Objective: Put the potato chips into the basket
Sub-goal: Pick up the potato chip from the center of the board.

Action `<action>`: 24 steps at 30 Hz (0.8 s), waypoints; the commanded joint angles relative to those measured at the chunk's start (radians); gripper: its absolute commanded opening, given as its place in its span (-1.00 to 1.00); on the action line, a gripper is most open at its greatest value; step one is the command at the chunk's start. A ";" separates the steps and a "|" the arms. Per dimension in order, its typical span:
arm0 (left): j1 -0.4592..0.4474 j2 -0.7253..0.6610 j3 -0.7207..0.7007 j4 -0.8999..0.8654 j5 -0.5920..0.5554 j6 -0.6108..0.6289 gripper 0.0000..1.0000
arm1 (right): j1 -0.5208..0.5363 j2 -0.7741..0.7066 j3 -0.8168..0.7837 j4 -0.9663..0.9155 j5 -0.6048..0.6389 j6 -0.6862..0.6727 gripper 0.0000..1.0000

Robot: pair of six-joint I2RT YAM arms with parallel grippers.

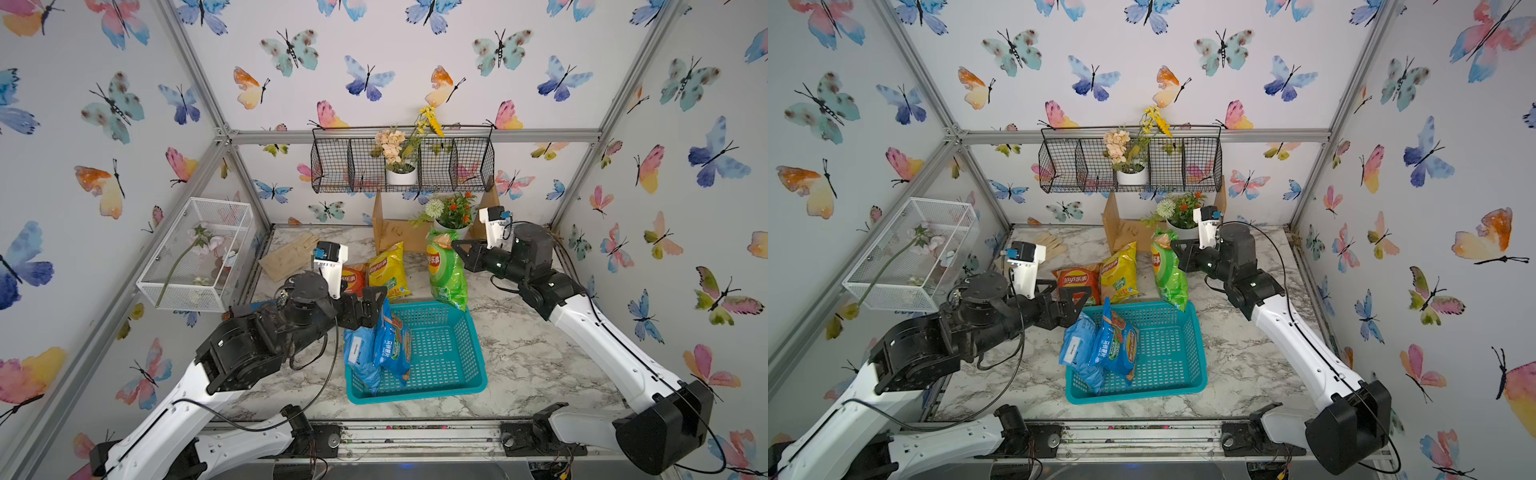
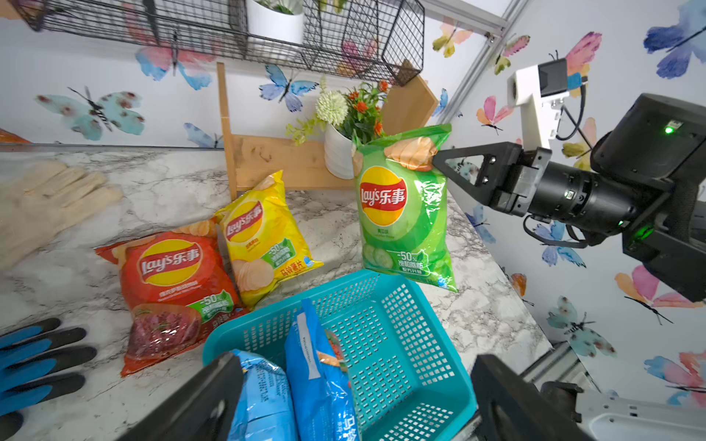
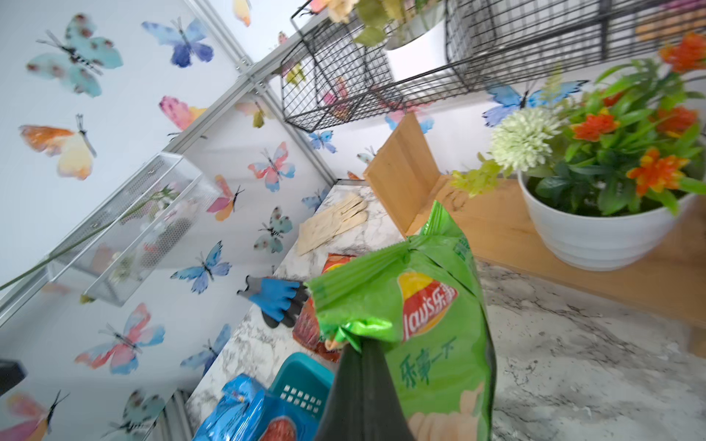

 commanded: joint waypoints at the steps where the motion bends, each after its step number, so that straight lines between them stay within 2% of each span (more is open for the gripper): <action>1: 0.003 0.057 0.057 -0.001 0.106 0.054 0.97 | 0.004 -0.036 0.039 -0.096 -0.193 -0.099 -0.95; 7: 0.004 0.096 0.113 0.009 0.143 0.239 0.99 | 0.004 -0.086 0.058 -0.177 -0.377 -0.141 -0.95; 14: 0.004 0.096 0.126 0.100 0.302 0.428 1.00 | 0.004 -0.091 0.094 -0.253 -0.546 -0.163 -0.95; 24: 0.004 0.163 0.166 0.147 0.409 0.514 0.97 | 0.004 -0.094 0.099 -0.257 -0.723 -0.130 -0.95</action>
